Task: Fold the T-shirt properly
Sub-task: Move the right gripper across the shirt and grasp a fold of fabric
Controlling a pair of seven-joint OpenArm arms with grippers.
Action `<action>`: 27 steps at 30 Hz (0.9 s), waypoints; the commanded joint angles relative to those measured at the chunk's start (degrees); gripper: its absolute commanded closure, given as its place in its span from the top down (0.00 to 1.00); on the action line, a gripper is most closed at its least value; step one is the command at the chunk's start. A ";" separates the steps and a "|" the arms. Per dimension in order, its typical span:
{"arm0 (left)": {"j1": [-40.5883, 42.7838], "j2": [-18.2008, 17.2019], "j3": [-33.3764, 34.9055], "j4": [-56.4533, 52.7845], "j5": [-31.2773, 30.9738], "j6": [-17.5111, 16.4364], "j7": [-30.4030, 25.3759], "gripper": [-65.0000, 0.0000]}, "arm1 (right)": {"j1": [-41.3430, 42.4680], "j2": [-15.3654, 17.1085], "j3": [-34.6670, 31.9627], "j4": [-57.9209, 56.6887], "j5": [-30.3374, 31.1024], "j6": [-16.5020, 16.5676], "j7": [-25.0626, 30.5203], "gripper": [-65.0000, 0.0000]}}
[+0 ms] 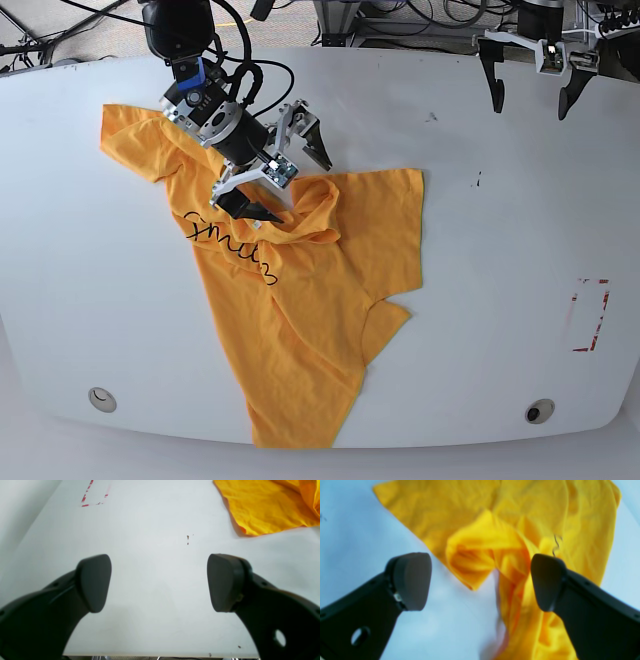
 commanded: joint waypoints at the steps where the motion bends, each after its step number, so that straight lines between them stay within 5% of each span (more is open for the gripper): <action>1: 0.74 -0.17 -0.38 0.77 -0.30 0.34 -1.42 0.87 | 2.04 0.29 -1.62 0.88 0.45 -0.26 1.36 0.92; 8: 0.74 -0.08 -0.38 -0.29 -0.30 0.34 -1.42 0.87 | 8.19 0.02 -9.71 -4.83 -9.13 -0.26 -0.75 0.92; 27: 0.83 0.19 -0.38 -1.17 -0.30 0.34 -1.42 0.87 | 19.97 0.72 -16.30 -12.04 -10.54 -0.17 -4.27 0.92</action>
